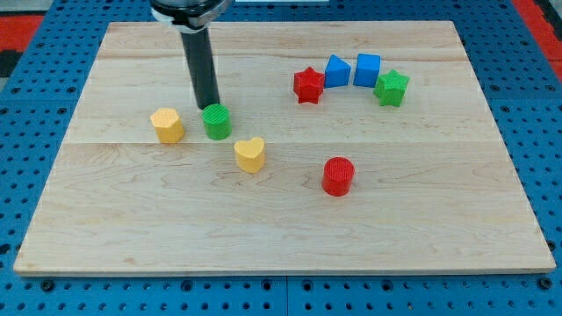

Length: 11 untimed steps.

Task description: Move yellow hexagon along with green to the center

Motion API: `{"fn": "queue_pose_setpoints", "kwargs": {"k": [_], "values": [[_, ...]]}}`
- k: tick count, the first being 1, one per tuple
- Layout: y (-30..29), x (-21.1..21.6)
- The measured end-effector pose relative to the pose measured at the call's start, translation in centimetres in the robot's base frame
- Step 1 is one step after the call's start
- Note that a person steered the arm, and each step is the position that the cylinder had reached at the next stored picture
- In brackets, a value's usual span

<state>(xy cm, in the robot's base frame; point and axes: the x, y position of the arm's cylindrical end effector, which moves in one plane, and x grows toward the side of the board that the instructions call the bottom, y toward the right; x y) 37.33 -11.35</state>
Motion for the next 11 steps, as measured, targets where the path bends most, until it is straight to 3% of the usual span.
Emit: {"fn": "queue_pose_setpoints", "kwargs": {"k": [2,3,5,7,9,11], "values": [[-4.9,0.6],[-8.1,3.2],[-8.5,6.2],[-7.0,6.3],[-12.0,6.3],[-7.3,6.3]]}}
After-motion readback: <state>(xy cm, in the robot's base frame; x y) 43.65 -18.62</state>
